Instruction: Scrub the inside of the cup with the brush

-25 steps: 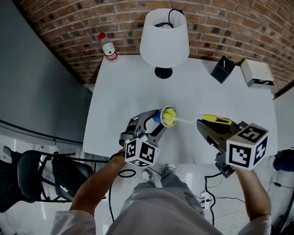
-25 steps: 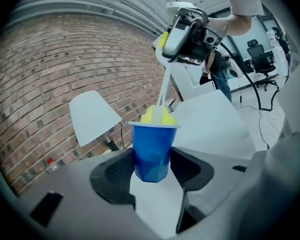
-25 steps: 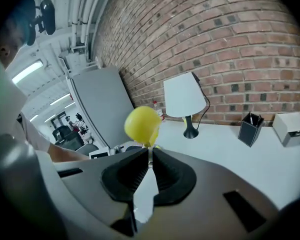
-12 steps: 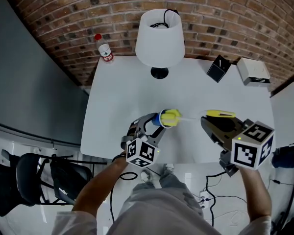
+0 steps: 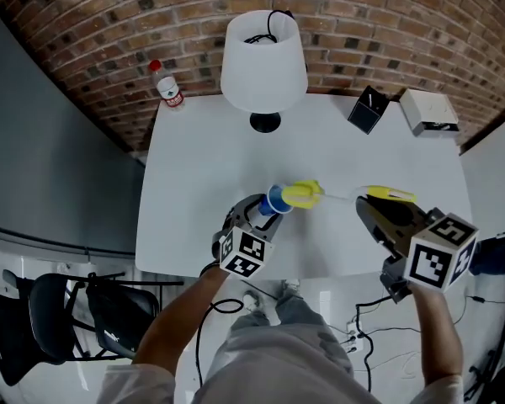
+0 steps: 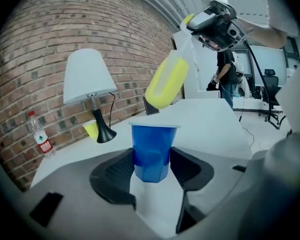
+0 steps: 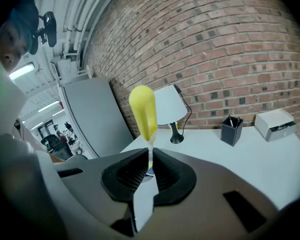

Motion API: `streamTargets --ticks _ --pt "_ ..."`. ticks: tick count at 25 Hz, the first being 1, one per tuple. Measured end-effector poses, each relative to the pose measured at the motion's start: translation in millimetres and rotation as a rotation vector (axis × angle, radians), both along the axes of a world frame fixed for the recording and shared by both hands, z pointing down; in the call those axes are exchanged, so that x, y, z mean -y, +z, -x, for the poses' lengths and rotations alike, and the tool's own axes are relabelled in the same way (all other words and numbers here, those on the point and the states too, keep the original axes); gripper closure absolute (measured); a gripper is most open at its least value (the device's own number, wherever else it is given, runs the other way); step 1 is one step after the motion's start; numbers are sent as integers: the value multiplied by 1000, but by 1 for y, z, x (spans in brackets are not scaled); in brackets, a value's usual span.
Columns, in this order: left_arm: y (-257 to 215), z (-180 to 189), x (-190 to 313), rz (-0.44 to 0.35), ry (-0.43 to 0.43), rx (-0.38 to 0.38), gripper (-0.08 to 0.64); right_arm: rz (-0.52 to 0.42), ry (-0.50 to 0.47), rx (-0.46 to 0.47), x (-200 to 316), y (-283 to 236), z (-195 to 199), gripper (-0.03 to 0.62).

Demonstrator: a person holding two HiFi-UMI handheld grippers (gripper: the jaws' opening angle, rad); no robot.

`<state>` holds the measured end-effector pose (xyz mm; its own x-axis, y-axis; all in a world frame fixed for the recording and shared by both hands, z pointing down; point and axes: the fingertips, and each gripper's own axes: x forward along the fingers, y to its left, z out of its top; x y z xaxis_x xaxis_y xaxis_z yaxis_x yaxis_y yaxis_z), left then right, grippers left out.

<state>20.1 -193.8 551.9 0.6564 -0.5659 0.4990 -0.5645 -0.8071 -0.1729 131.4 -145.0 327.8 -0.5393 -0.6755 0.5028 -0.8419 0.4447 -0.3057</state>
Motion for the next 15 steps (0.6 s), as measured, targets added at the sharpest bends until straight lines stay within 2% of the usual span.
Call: streamTargets --ticks 6,10,15 --pt "22 0 -2 68 7 12 325 -43 48 34 -2 8 5 569" --pt "33 3 0 88 8 18 325 -49 38 102 -3 17 16 569" --pt "37 5 0 102 12 22 325 -52 44 102 -4 21 23 569"
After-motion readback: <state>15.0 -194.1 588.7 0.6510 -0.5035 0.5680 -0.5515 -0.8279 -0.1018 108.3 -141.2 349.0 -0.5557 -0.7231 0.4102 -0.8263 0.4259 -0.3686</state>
